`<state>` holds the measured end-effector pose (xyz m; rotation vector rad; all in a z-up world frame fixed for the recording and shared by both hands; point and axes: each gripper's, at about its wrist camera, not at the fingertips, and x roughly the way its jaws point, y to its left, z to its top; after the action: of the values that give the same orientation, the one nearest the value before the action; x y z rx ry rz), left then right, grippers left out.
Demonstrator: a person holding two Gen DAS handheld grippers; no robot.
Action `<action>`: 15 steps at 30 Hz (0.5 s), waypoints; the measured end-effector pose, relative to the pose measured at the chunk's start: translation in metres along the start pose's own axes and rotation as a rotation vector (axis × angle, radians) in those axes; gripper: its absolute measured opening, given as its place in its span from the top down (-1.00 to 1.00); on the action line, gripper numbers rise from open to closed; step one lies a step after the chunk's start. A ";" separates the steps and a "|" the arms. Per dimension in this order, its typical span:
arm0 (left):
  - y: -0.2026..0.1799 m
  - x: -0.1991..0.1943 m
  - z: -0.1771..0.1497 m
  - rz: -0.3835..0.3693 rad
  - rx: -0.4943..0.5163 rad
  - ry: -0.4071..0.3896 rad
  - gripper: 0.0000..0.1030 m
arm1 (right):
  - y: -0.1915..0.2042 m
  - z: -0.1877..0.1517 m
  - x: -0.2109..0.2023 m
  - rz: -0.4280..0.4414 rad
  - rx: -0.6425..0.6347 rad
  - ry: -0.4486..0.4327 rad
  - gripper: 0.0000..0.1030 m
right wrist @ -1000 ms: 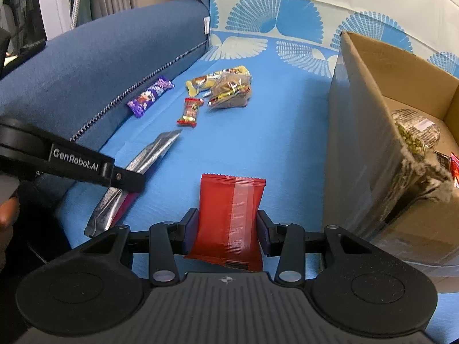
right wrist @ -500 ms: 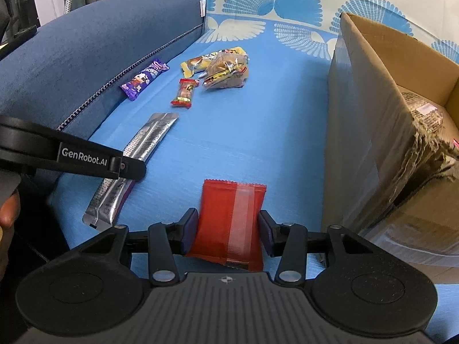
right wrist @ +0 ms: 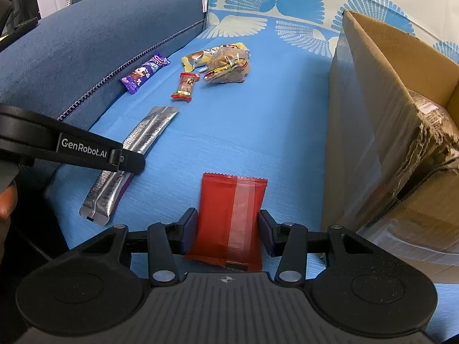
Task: Organize snacks
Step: 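Hold the silver bar with the left tool while the right tool holds the red wafer pack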
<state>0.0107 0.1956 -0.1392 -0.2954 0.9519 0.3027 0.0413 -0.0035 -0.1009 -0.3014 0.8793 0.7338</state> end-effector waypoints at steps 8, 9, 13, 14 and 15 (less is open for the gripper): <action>0.000 0.000 0.000 0.006 0.004 -0.003 0.38 | 0.001 -0.001 -0.001 -0.004 -0.010 -0.004 0.06; -0.001 0.000 0.000 0.007 0.004 -0.004 0.38 | 0.001 -0.001 -0.001 -0.005 -0.013 -0.005 0.07; -0.001 -0.001 0.000 0.016 0.004 -0.015 0.43 | 0.003 -0.001 -0.003 -0.014 -0.023 -0.020 0.12; 0.000 -0.002 0.000 0.020 0.002 -0.022 0.46 | 0.003 0.000 -0.005 -0.018 -0.024 -0.032 0.12; 0.000 -0.003 0.001 0.021 -0.001 -0.029 0.47 | 0.002 0.000 -0.007 -0.020 -0.024 -0.046 0.12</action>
<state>0.0095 0.1952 -0.1362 -0.2817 0.9265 0.3262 0.0371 -0.0049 -0.0948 -0.3128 0.8239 0.7309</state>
